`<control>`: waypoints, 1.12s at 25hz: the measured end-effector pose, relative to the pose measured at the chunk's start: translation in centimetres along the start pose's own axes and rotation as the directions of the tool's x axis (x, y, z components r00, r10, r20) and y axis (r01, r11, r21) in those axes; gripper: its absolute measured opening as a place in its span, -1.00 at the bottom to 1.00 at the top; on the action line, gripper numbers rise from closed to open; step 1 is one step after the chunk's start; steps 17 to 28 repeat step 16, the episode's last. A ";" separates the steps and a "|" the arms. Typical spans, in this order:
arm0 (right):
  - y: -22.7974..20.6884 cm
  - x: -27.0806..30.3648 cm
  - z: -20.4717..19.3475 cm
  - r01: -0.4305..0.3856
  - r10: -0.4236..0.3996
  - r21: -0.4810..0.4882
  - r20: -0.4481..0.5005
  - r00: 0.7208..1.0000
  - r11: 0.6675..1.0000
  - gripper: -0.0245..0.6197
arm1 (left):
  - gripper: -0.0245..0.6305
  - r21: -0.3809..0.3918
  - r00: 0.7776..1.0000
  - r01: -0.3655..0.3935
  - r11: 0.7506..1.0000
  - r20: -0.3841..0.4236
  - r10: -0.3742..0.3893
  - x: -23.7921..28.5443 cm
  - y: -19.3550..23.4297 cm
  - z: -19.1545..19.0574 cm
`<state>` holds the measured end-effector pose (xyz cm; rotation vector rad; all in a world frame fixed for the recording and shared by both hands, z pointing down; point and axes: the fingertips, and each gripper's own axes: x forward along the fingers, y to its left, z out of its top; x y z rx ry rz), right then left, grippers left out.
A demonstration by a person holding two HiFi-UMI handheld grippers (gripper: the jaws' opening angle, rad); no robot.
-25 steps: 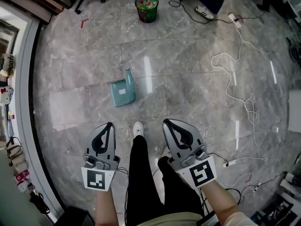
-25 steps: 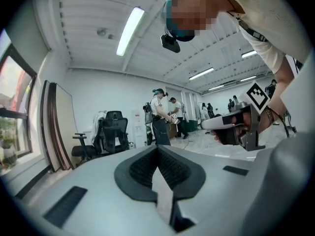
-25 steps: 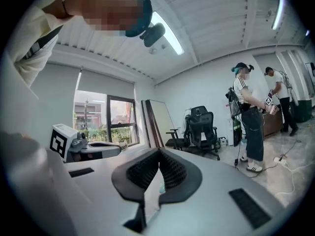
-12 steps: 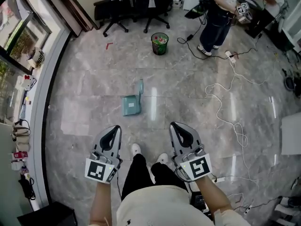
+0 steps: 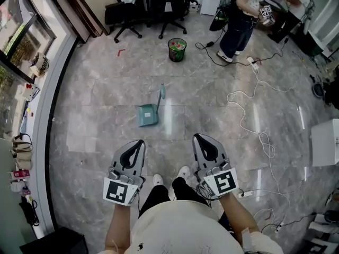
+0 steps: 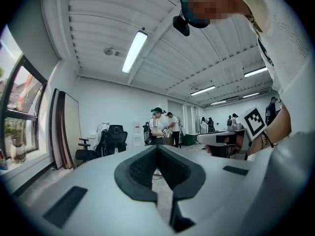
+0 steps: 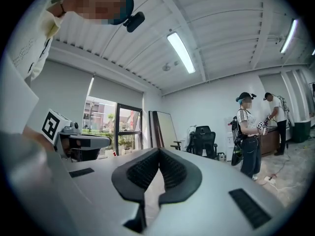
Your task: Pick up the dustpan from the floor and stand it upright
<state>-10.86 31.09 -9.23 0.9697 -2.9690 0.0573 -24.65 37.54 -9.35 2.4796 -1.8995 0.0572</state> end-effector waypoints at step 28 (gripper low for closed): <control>11.7 0.4 1.6 0.011 -0.011 -0.070 0.000 1.000 0.997 -0.87 | -0.89 0.013 0.997 0.074 0.997 0.020 -0.074 -10.1 3.3 -0.1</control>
